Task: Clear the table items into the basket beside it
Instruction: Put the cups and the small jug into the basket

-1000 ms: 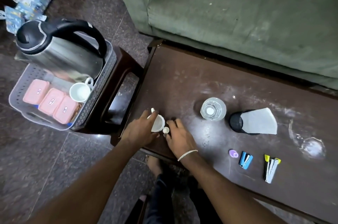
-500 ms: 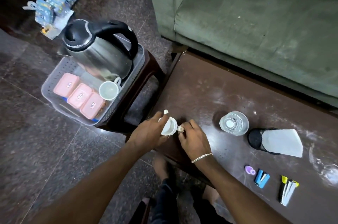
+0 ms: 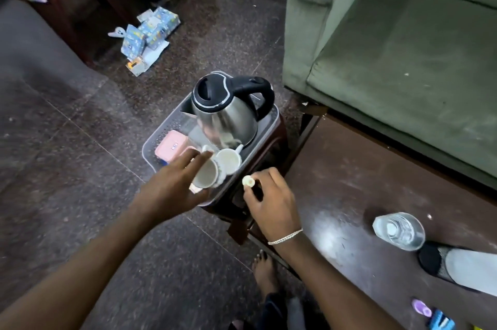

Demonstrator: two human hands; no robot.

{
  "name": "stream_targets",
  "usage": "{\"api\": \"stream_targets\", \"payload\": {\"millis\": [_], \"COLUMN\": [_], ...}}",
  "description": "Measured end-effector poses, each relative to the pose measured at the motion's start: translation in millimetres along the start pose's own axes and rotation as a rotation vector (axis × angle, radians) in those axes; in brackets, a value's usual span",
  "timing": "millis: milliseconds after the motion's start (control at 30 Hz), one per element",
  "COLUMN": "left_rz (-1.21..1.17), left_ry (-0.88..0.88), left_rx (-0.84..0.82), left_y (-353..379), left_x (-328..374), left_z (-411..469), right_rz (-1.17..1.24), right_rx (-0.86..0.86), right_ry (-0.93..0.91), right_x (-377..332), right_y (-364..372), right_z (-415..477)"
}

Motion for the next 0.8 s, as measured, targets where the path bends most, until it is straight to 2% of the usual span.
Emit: {"api": "stream_targets", "payload": {"millis": [67,267,467,800], "left_rz": [0.021,-0.011,-0.03,-0.079], "left_ry": [-0.008,-0.071,-0.159,-0.168], "left_rx": [-0.007,0.025,0.071,0.086], "left_y": [-15.2,-32.6,-20.5,6.4], "left_x": [-27.7,-86.4,-126.8,-152.5], "left_z": [-5.9,7.4,44.4,82.1], "right_rz": [-0.007,-0.249,-0.407,-0.479], "right_rx": [-0.002,-0.102,-0.138,-0.15], "right_ry": [-0.052,-0.127,-0.093,-0.05], "right_x": [-21.9,-57.5,-68.0,-72.4], "right_y": [18.8,65.2,93.0,111.5], "right_z": [8.6,23.8,31.2,38.0]}}
Point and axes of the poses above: each hand's wrist, its own z-axis towards the middle knuckle, its own y-axis out of the palm, x = y × z, the point moved 1 cm from there along z, towards the middle knuckle, and after that the axes turned 9 degrees about y, right-handed, at the moved point
